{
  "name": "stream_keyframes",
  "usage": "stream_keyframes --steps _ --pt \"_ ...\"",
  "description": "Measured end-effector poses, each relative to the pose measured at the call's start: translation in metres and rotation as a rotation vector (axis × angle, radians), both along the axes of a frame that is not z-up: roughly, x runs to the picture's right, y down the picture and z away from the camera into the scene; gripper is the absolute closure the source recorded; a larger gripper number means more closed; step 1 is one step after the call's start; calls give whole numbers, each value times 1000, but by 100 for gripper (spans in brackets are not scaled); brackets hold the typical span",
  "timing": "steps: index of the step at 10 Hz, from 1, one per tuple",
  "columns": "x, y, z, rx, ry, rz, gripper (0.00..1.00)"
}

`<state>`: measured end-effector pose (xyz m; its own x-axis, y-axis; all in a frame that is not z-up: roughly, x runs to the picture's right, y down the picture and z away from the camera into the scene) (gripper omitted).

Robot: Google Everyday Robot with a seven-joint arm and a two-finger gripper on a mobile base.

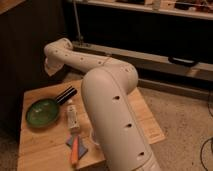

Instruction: Push the eraser across the table

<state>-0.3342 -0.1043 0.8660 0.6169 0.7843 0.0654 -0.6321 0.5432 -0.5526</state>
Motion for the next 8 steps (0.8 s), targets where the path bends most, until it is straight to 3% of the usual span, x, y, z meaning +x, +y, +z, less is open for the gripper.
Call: stream_keyframes --steps 3,8 --pt "-10 24 15 -29 25 -44 100" --pt "-9 63 44 -92 69 -70 100"
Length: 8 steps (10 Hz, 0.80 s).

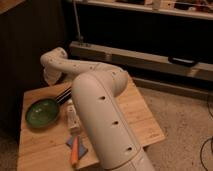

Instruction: Push the eraser across the table

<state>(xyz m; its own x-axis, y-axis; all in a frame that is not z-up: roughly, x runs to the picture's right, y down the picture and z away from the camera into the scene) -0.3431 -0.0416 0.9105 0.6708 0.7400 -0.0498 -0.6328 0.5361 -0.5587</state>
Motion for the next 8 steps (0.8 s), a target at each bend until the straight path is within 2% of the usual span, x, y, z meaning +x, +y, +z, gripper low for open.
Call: stream_keyframes --steps 4,8 --pt "0 21 17 -38 14 -7 100" --pt "3 33 33 -55 36 -9 100"
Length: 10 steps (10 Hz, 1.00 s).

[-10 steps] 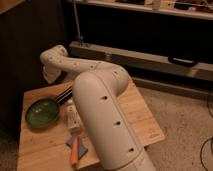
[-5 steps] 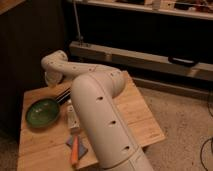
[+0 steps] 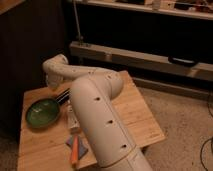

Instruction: Push the eraser across the table

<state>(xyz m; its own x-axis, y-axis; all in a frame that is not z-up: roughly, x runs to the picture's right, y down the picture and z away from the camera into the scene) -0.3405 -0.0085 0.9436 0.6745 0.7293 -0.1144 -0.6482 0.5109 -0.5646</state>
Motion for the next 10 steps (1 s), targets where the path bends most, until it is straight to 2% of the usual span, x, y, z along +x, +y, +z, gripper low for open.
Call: stream_keyframes --steps 2,7,10 --pt "3 2 11 -15 41 10 100" --pt "15 9 28 -65 85 30 100" --pt "39 17 32 -91 101 37 100"
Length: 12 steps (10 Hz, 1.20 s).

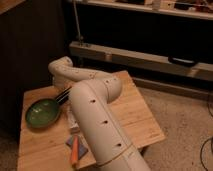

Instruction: Push the eraser across the table

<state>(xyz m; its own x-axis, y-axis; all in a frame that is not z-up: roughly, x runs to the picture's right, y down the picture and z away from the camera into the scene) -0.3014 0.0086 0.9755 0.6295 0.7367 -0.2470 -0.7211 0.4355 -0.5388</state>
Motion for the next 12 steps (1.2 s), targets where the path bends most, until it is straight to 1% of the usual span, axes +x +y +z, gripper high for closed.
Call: stream_keyframes --steps 2,4,6,8,11,12 --pt "10 9 2 -16 8 1 100" --pt "27 19 0 -32 18 1 100" --pt "44 21 -9 -26 25 -14 100" --pt "59 23 -19 -20 24 -9 100" --pt "84 34 -33 -26 33 -20 100" --pt "88 43 -35 -37 36 -33 100"
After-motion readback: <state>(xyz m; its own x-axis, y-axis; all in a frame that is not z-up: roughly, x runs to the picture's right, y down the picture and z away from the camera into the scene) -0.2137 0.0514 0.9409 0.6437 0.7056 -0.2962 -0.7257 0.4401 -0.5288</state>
